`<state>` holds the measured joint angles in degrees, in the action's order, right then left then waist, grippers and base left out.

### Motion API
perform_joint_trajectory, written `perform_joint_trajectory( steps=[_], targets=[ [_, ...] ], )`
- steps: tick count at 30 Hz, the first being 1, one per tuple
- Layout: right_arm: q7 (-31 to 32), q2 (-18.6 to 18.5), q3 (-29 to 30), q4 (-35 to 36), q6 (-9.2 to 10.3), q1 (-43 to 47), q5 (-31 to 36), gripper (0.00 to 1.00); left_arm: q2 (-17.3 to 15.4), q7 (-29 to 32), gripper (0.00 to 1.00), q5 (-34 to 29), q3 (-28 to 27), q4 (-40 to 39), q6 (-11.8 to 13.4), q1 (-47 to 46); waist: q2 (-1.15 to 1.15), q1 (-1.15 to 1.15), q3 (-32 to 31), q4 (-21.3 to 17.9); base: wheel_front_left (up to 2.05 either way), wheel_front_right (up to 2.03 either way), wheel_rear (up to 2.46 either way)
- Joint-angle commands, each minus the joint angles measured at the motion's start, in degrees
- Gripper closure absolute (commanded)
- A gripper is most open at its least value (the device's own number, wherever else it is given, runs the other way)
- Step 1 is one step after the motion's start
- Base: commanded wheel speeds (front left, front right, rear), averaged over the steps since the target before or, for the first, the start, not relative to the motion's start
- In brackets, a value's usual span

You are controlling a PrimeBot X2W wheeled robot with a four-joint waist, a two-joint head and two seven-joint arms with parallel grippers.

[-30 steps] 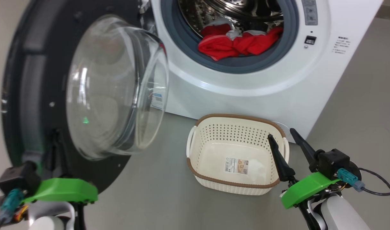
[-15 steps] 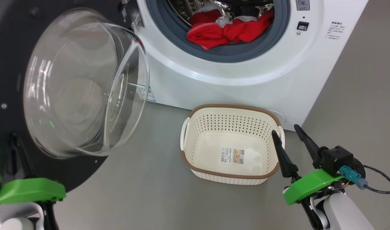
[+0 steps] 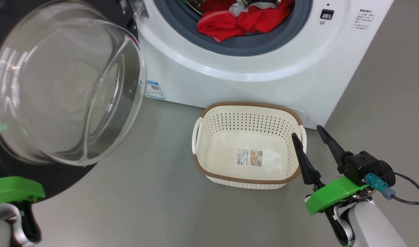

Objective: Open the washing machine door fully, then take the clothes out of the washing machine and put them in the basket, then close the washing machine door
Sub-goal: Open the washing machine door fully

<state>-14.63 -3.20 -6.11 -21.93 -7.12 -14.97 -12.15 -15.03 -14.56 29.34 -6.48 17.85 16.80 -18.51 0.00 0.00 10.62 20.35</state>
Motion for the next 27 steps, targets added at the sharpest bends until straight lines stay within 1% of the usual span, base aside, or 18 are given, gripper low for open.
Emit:
perform_joint_trajectory(
  steps=[1,13,21,27],
  targets=[
    [-0.4,0.3,-1.0,1.6,-0.36,-1.6,0.9,0.0,-3.3,-0.4,1.0,-0.3,-3.5,-0.1,-0.4,-2.5,0.0,0.0,0.3,-0.2,0.0,0.0,0.0],
    [-0.4,0.3,-0.5,1.8,-0.36,-2.1,2.8,0.0,-2.5,-0.4,1.0,-2.7,-10.2,2.9,-2.5,-4.8,0.0,0.0,2.0,-1.6,0.0,0.0,0.0],
    [-0.4,0.3,-0.8,2.0,-0.36,-2.7,3.3,0.0,-3.1,-0.4,1.0,-3.8,-15.7,5.9,-5.8,-7.2,0.0,0.0,3.3,-2.5,0.0,0.0,0.0],
    [-0.4,0.3,-0.5,1.8,-0.36,-3.1,3.4,0.0,-1.8,-0.4,1.0,-5.5,-18.4,7.2,-7.6,-8.4,0.0,0.0,3.7,-2.9,0.0,0.0,0.0]
  ],
)
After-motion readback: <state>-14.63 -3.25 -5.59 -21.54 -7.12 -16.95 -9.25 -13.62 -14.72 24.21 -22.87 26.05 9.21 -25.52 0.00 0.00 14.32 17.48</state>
